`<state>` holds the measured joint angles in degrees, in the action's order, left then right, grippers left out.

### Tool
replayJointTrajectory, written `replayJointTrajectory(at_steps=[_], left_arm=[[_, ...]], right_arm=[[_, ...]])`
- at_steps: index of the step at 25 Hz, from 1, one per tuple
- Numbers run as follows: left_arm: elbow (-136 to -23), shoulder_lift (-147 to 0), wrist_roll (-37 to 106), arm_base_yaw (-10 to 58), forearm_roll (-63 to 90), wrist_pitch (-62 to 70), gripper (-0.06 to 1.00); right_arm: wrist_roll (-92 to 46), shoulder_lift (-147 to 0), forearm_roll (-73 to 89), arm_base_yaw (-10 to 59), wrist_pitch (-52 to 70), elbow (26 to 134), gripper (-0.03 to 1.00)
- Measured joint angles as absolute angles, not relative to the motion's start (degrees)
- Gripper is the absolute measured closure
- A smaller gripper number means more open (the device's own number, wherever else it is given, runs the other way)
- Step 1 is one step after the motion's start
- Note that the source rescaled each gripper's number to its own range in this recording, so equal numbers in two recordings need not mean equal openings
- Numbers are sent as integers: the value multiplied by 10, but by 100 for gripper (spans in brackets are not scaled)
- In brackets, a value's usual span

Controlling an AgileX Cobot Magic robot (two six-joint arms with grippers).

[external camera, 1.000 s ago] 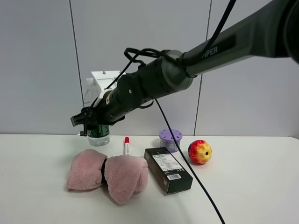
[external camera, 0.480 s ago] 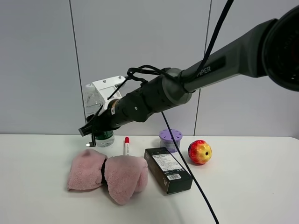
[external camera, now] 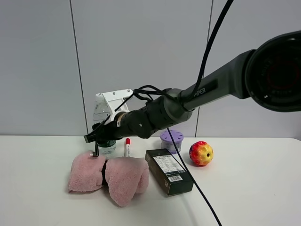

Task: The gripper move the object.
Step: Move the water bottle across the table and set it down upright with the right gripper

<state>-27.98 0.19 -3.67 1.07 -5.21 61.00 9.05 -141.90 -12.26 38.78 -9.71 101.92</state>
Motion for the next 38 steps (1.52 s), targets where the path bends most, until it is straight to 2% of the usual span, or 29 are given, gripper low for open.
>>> replayJointTrajectory(at_steps=[22,26,28,31,34,38], left_arm=[[-280,2,-37,11,-52,610,-6],[-280,2,-37,11,-52,610,-6],[-280,2,-37,11,-52,610,-6],[-280,2,-37,11,-52,610,-6],[-280,2,-37,11,-52,610,-6],[-280,2,-37,11,-52,610,-6]], right_arm=[[43,-1435,-96,386,-89,1019,95],[43,-1436,-95,385,-104,1021,69],[43,-1434,-95,385,-110,1023,59],[43,-1427,-95,385,-104,1023,51],[43,-1409,-95,385,-68,1023,48],[43,-1371,-93,386,0,1024,35]])
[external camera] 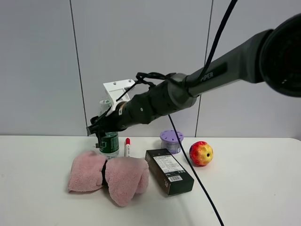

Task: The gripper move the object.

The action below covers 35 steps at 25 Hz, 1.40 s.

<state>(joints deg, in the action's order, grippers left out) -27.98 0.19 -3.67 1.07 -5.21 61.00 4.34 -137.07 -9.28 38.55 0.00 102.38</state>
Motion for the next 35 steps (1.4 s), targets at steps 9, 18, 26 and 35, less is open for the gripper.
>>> replayJointTrajectory(at_steps=[9,18,26,35], left_arm=[[-280,2,-37,11,-52,610,-6],[-280,2,-37,11,-52,610,-6],[-280,2,-37,11,-52,610,-6],[-280,2,-37,11,-52,610,-6]], right_arm=[[43,-1254,-90,399,203,1024,31],[43,-1101,-96,418,423,1005,26],[46,-892,-93,359,342,756,-3],[94,-645,-93,225,422,557,-3]])
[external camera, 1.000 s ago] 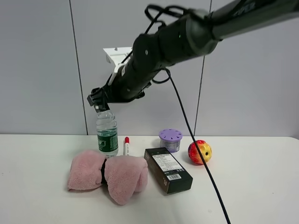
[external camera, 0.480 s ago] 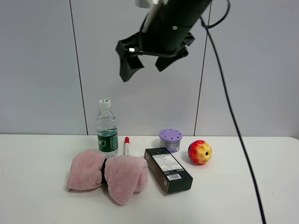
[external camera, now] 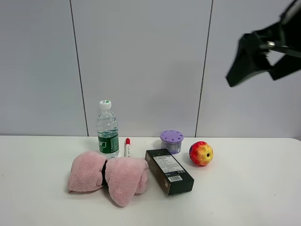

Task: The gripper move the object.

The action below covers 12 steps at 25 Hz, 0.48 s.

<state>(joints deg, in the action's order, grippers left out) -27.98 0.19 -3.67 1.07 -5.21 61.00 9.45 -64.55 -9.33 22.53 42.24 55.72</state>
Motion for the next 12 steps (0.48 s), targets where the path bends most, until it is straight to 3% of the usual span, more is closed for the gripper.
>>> replayJointTrajectory(at_steps=[12], left_arm=[[-280,2,-37,11,-52,610,-6]], right_arm=[[77,-388,-16,49,582,390,-2]])
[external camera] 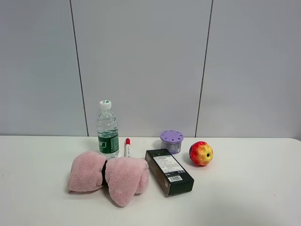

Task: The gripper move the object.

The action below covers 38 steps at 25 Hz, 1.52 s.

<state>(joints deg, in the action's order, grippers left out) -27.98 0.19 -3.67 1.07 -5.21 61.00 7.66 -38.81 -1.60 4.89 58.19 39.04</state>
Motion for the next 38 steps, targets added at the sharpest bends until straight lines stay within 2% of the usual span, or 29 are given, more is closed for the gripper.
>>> replayJointTrajectory(at_steps=[6,17,38], left_arm=[[-280,2,-37,11,-52,610,-6],[-280,2,-37,11,-52,610,-6],[-280,2,-37,11,-52,610,-6]], right_arm=[[24,-228,-7,-35,603,341,-2],[23,-3,0,-39,607,287,0],[18,0,0,-39,610,283,1]])
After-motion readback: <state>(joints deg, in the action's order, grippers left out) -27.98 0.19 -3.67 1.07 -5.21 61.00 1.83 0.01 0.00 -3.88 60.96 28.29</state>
